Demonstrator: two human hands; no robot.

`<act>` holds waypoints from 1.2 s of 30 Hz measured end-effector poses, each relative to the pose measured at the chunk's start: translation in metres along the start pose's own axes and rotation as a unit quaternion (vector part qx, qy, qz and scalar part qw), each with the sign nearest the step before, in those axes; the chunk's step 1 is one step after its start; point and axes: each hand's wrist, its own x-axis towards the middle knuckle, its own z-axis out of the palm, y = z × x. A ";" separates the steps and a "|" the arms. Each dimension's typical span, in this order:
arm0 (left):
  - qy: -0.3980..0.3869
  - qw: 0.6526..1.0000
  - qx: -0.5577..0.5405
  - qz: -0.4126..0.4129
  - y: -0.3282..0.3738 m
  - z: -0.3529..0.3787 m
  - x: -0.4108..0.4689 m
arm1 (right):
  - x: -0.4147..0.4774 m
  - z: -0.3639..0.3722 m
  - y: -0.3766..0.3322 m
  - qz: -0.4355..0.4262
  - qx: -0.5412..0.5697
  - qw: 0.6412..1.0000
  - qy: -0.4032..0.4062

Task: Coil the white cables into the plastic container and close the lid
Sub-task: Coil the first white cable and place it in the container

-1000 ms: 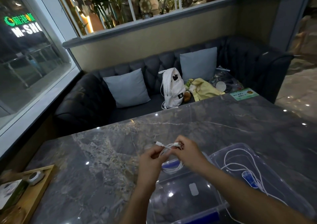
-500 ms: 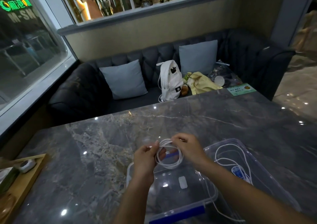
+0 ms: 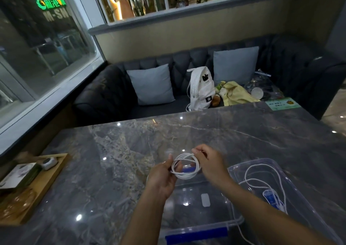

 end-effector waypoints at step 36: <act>0.059 0.722 0.663 0.189 -0.031 -0.087 -0.004 | -0.023 0.035 0.036 0.143 -0.119 0.940 -0.286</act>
